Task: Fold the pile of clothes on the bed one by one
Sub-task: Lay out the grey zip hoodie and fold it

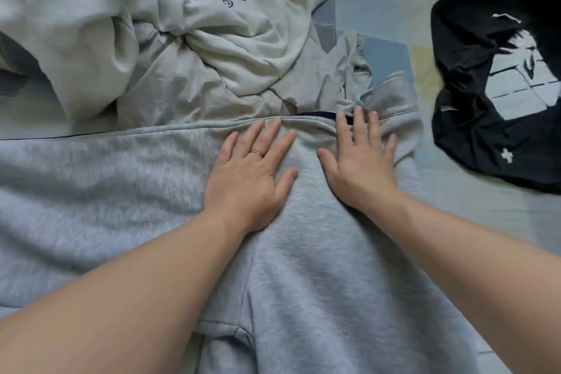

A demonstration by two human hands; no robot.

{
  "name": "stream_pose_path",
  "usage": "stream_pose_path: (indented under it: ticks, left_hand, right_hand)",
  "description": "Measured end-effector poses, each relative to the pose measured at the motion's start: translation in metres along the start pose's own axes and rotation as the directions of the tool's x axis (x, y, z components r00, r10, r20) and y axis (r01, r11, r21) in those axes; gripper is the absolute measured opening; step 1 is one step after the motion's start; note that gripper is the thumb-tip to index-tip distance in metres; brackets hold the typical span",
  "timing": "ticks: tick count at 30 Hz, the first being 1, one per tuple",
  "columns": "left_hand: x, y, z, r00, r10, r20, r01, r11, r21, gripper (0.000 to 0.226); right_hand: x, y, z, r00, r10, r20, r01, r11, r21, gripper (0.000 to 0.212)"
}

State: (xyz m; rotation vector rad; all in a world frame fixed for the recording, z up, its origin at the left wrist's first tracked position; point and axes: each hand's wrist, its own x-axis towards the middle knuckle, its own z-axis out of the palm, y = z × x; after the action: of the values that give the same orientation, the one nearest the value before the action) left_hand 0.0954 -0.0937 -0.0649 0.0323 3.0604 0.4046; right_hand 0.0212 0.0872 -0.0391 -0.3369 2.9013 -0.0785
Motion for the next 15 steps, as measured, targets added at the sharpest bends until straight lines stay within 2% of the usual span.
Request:
stream_pose_path:
  ticks: [3,5,7,8,9,11,13,15]
  left_hand:
    - [0.004,0.000,-0.001,0.999,-0.047,-0.008,0.047,0.999,0.023,0.070]
    - [0.006,0.001,0.001,0.998,-0.063,-0.021,0.064,0.997,0.048,0.070]
    - [0.005,0.002,0.001,0.998,-0.063,-0.024,0.064,0.997,0.043,0.070]
    - [0.006,0.001,0.001,0.997,-0.066,-0.032,0.067,0.997,0.039,0.070]
    - [0.006,0.001,0.002,0.997,-0.071,-0.034,0.072,0.997,0.041,0.070]
    - [0.006,0.001,0.002,0.996,-0.079,-0.033,0.081,0.996,0.049,0.070]
    - [0.007,0.001,0.003,0.995,-0.079,-0.057,0.082,0.995,0.053,0.070]
    - [0.009,0.001,0.003,0.995,-0.076,-0.069,0.080,0.995,0.059,0.070]
  right_hand:
    - [0.008,0.002,-0.005,0.977,-0.206,0.057,0.185,0.949,0.254,0.073]
    - [0.000,0.019,-0.015,0.949,-0.305,-0.076,0.312,0.878,0.363,0.071]
    - [-0.012,0.046,-0.015,0.915,-0.300,-0.270,0.367,0.896,0.250,0.069]
    - [-0.017,0.056,-0.013,0.918,-0.248,-0.310,0.303,0.942,0.145,0.068]
    - [-0.019,0.061,-0.009,0.943,-0.165,-0.290,0.192,0.979,0.066,0.069]
    - [-0.017,0.057,0.002,0.992,0.018,-0.125,-0.015,1.000,0.028,0.072]
    - [-0.009,0.045,0.014,0.997,0.068,-0.047,-0.067,0.997,0.026,0.075]
    - [-0.006,0.039,0.018,0.994,0.071,-0.080,-0.069,0.997,0.024,0.077]
